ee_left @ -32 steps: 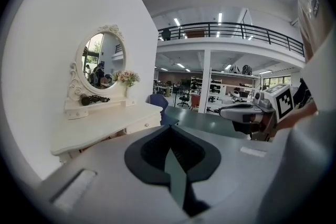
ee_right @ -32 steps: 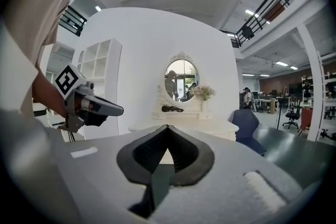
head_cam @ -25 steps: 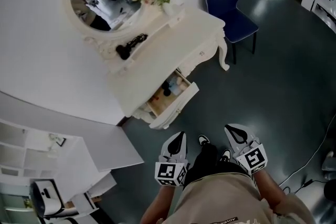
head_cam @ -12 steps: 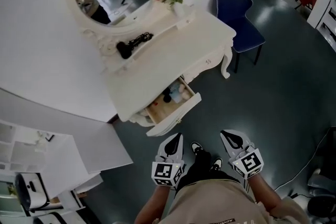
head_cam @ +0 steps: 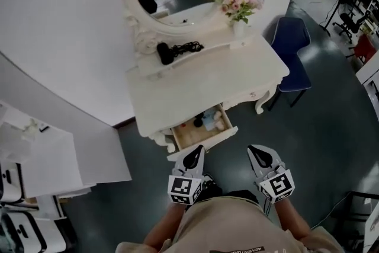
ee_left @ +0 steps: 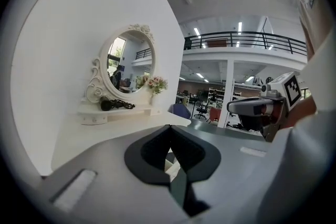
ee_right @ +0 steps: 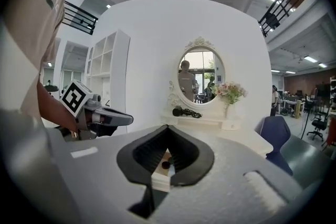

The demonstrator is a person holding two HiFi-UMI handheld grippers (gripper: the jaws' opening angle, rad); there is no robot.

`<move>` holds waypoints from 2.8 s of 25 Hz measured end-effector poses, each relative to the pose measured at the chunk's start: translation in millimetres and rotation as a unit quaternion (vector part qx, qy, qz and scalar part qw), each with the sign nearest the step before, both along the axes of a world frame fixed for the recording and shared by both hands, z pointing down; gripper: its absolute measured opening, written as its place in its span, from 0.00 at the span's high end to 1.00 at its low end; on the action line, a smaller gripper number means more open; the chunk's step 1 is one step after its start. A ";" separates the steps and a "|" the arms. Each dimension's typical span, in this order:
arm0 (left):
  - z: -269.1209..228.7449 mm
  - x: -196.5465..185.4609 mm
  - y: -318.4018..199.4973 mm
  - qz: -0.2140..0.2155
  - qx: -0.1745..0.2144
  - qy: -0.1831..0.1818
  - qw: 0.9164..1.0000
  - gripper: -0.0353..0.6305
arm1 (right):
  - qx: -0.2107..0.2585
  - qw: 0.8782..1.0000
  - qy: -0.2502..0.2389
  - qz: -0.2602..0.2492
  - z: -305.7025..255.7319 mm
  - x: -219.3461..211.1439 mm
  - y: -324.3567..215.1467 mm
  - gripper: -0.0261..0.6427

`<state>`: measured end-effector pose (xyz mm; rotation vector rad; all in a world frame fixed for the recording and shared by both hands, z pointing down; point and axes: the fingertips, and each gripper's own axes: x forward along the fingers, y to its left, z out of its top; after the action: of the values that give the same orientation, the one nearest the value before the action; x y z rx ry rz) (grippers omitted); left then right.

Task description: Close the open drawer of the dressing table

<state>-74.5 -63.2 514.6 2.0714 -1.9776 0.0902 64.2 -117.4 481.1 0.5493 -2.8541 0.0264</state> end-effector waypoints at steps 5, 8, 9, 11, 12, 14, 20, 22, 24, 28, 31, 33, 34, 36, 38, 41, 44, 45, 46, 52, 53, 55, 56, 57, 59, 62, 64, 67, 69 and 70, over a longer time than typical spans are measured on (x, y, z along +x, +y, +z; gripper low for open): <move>-6.5 -30.2 -5.0 -0.018 0.007 -0.001 1.000 0.92 | 0.020 0.999 0.010 -0.024 5.9 -38.3 -9.0 0.96; -3.3 -45.7 -0.5 -0.041 -0.002 0.007 0.999 0.92 | 0.020 0.999 0.011 -0.043 1.7 -54.1 -16.1 0.96; -1.8 -50.6 0.0 -0.048 -0.006 0.008 0.999 0.92 | 0.023 0.998 0.012 -0.050 -0.2 -59.6 -18.9 0.96; 2.0 -59.3 -0.8 -0.059 -0.013 0.009 0.998 0.92 | 0.026 0.998 0.013 -0.062 -0.4 -69.5 -24.6 0.96; 3.9 -62.5 -1.2 -0.064 -0.017 0.010 0.998 0.92 | 0.023 0.997 0.013 -0.066 1.3 -73.0 -27.1 0.96; 6.2 -65.5 -3.1 -0.073 -0.025 0.015 0.997 0.92 | 0.018 0.997 0.017 -0.076 6.3 -77.9 -32.7 0.96; -2.0 -77.4 -19.1 -0.110 -0.042 0.007 0.993 0.92 | -0.009 0.992 0.014 -0.125 15.4 -103.7 -64.8 0.96; -5.2 -82.2 -24.7 -0.125 -0.050 0.003 0.991 0.92 | -0.025 0.991 0.006 -0.132 15.4 -112.4 -79.1 0.96; -8.3 -83.1 -32.7 -0.138 -0.055 0.005 0.989 0.92 | -0.040 0.990 -0.004 -0.134 15.0 -115.7 -94.5 0.96; -9.6 -89.3 -52.7 -0.163 -0.055 0.017 0.985 0.92 | -0.040 0.985 0.004 -0.167 24.0 -121.8 -111.6 0.96; -1.9 -89.6 -60.9 -0.179 -0.065 0.022 0.981 0.92 | -0.049 0.980 0.012 -0.192 35.5 -121.0 -114.3 0.96; 0.2 -85.3 -63.2 -0.187 -0.069 0.024 0.980 0.92 | -0.056 0.978 0.019 -0.199 42.2 -114.8 -116.7 0.96; 0.5 -84.6 -64.2 -0.190 -0.070 0.023 0.979 0.92 | -0.058 0.978 0.021 -0.201 45.3 -113.5 -119.1 0.96; 3.6 -86.2 -63.2 -0.196 -0.075 0.023 0.978 0.92 | -0.061 0.977 0.023 -0.203 50.6 -115.7 -123.0 0.96; 11.5 -87.2 -56.7 -0.200 -0.086 0.028 0.976 0.92 | -0.063 0.977 0.029 -0.202 53.2 -119.0 -123.1 0.96; 28.9 -85.8 -45.8 -0.201 -0.104 0.034 0.973 0.92 | -0.070 0.979 0.033 -0.188 51.5 -119.3 -124.7 0.96; 47.0 -87.1 -37.7 -0.195 -0.121 0.036 0.973 0.92 | -0.073 0.982 0.029 -0.173 47.5 -120.9 -120.2 0.96; 53.0 -87.8 -34.5 -0.193 -0.126 0.037 0.972 0.92 | -0.072 0.982 0.029 -0.172 46.7 -122.2 -115.7 0.96; 59.5 -88.4 -31.1 -0.191 -0.132 0.040 0.972 0.92 | -0.069 0.982 0.032 -0.172 46.6 -123.6 -110.7 0.96; 114.5 -81.9 -9.9 -0.185 -0.177 0.071 0.964 0.92 | -0.017 0.981 0.059 -0.186 42.4 -123.6 -87.6 0.96; 126.0 -79.9 -5.0 -0.182 -0.189 0.076 0.962 0.92 | -0.015 0.980 0.063 -0.188 42.9 -122.8 -84.8 0.96; 151.1 -73.0 4.5 -0.175 -0.216 0.090 0.956 0.92 | -0.025 0.980 0.068 -0.184 47.6 -119.7 -84.0 0.96; 164.0 -68.9 8.3 -0.171 -0.229 0.101 0.953 0.92 | -0.035 0.981 0.071 -0.178 51.0 -117.9 -86.0 0.96; 176.2 -65.0 11.7 -0.167 -0.242 0.111 0.949 0.92 | -0.046 0.981 0.073 -0.172 54.1 -116.4 -88.3 0.96; 197.3 -59.4 17.9 -0.160 -0.267 0.124 0.942 0.92 | -0.065 0.982 0.071 -0.163 57.7 -115.7 -91.4 0.96; 225.0 -51.6 31.8 -0.154 -0.302 0.139 0.931 0.92 | -0.074 0.981 0.074 -0.161 59.9 -116.7 -88.9 0.96; 240.5 -46.0 41.5 -0.153 -0.322 0.154 0.921 0.92 | -0.082 0.981 0.069 -0.164 54.3 -118.4 -85.9 0.96; 257.5 -39.6 54.7 -0.150 -0.346 0.169 0.911 0.92 | -0.077 0.981 0.061 -0.167 47.5 -122.9 -83.0 0.96; 265.2 -35.4 60.1 -0.151 -0.353 0.189 0.904 0.92 | -0.070 0.981 0.063 -0.170 46.7 -124.7 -81.3 0.96; 268.7 -34.5 61.1 -0.151 -0.354 0.197 0.902 0.92 | -0.068 0.981 0.064 -0.171 46.7 -125.7 -80.6 0.96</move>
<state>-109.0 -2.1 783.3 1.1995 -1.6469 0.2604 -61.4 -198.0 527.7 0.0284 -2.7524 0.1202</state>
